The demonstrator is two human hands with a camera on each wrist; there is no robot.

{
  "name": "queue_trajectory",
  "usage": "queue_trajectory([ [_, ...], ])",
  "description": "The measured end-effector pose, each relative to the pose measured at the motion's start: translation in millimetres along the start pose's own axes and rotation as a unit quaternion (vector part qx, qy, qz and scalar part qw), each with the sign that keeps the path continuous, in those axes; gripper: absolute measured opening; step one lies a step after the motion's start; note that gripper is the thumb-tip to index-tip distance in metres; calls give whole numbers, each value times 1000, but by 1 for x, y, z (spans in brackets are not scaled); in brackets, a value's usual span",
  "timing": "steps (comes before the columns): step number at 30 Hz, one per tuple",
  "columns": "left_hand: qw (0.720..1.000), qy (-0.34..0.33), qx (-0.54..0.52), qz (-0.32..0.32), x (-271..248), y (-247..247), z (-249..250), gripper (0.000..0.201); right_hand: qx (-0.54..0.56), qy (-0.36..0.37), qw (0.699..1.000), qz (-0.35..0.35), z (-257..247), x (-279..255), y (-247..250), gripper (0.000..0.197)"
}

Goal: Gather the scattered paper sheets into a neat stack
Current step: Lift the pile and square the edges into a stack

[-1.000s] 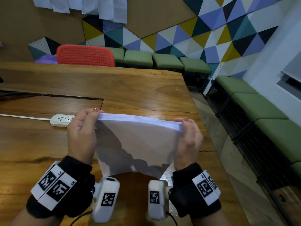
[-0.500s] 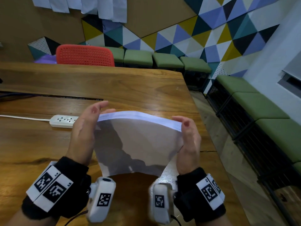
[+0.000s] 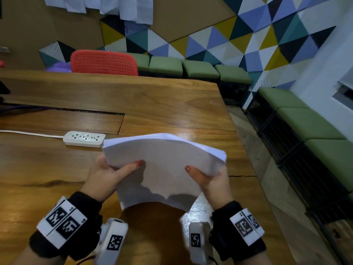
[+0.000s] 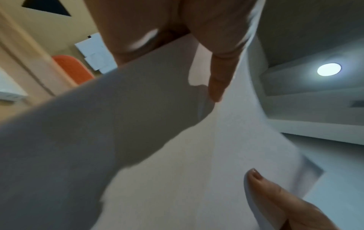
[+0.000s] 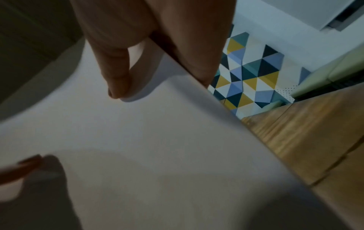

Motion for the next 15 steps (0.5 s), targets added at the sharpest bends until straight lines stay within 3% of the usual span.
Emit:
queue_trajectory([
  [2,998,51,-14,22,-8,2,-23,79,-16,-31,999,-3,13,-1,-2,30],
  [5,996,65,-15,62,-11,5,-30,30,-5,-15,1000,-4,8,-3,-2,35],
  [15,997,44,18,53,-11,3,-22,29,18,-19,1000,17,19,-6,1,37],
])
Point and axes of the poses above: each hand's wrist, its own x-axis towards the middle knuckle, its own y-axis out of the back of the hand, z = x × y, the point moved 10 cm from there along x, towards the middle knuckle, and after that the axes turned 9 degrees about -y, right-handed, at the moved point
